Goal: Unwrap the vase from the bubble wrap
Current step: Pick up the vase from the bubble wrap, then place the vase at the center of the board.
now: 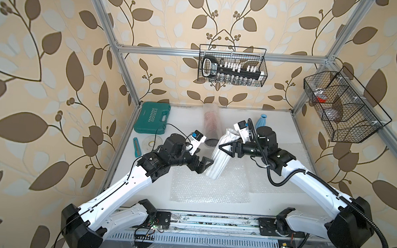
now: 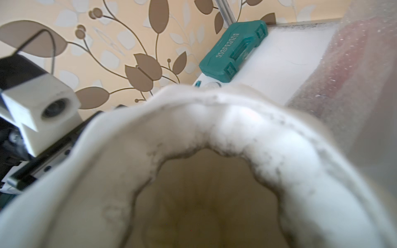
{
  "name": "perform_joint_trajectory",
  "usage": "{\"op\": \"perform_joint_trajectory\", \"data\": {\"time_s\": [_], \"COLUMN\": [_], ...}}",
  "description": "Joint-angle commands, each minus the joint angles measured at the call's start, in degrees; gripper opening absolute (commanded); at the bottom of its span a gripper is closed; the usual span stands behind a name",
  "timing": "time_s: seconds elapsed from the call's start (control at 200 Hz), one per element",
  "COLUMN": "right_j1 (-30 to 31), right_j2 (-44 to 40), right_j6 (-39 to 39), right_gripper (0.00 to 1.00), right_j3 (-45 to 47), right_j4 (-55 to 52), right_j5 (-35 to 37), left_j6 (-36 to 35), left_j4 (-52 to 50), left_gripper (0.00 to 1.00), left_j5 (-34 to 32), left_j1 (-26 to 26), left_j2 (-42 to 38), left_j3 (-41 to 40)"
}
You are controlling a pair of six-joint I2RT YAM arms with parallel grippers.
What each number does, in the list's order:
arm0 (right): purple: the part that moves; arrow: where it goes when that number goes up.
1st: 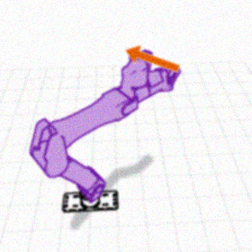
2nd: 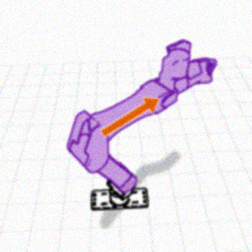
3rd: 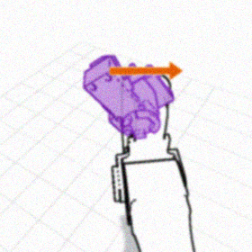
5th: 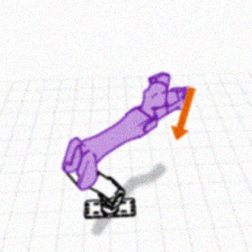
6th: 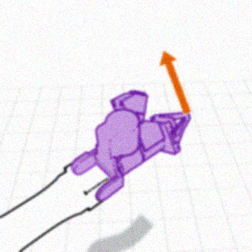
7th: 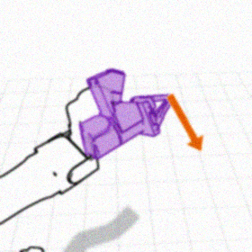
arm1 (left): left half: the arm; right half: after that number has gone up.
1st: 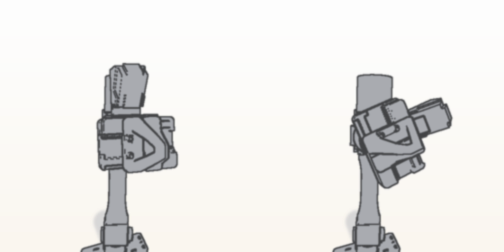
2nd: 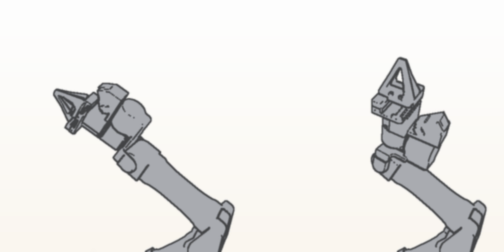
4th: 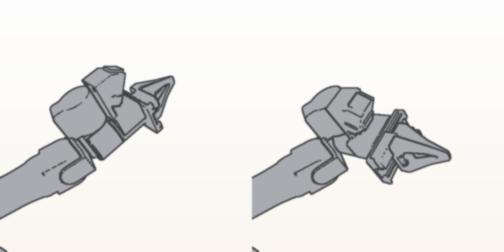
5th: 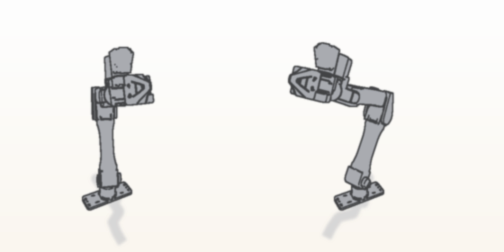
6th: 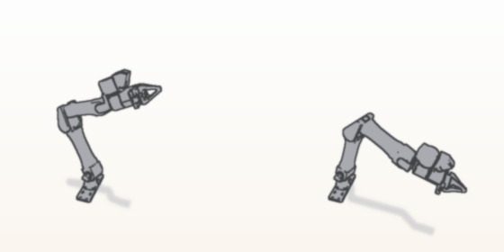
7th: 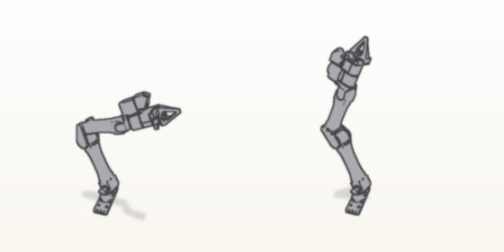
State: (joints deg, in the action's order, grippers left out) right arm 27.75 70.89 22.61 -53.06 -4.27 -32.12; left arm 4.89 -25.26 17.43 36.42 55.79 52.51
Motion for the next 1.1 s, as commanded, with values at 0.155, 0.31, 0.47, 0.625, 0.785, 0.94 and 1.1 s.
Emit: {"op": "perform_joint_trajectory", "data": {"time_s": [0.155, 0.31, 0.47, 0.625, 0.785, 0.94, 1.1], "right_j1": [-4.88, -6.59, -7.09, -7.75, -9.11, -10.7, -11.88], "right_j2": [-2.1, -0.7, 1.7, 4.52, 7.68, 11.09, 14.64], "right_j6": [-7.34, -10.87, -13.96, -15.89, -17.02, -17.38, -17.51], "right_gripper": [0.66, 0.66, 0.67, 0.67, 0.67, 0.68, 0.68], "right_j3": [-6.96, -10.17, -12.99, -14.46, -15.24, -15.65, -15.97], "right_j4": [-2.67, -4.56, -3.94, -1.21, 3.22, 8.37, 13.75], "right_j5": [5.05, 11.38, 20.1, 26.7, 30.22, 31.5, 33.88], "left_j6": [-1.42, -2.23, -1.81, -2.25, -2.34, -2.59, -2.7], "left_j4": [-11.62, -9.99, -10.53, -11.49, -11.61, -11.39, -11.57], "left_gripper": [0.99, 0.99, 0.99, 0.99, 0.99, 0.99, 0.99], "left_j5": [-18.65, -21.33, -23.86, -25.03, -25.3, -25.08, -25.03], "left_j1": [0.24, 0.15, 0.16, 0.21, 0.21, 0.19, 0.09], "left_j2": [-5.12, -8.14, -8.61, -7.8, -7.58, -7.27, -6.76], "left_j3": [1.9, -0.87, -1.18, -0.83, -1.1, -1.32, -1.25]}}
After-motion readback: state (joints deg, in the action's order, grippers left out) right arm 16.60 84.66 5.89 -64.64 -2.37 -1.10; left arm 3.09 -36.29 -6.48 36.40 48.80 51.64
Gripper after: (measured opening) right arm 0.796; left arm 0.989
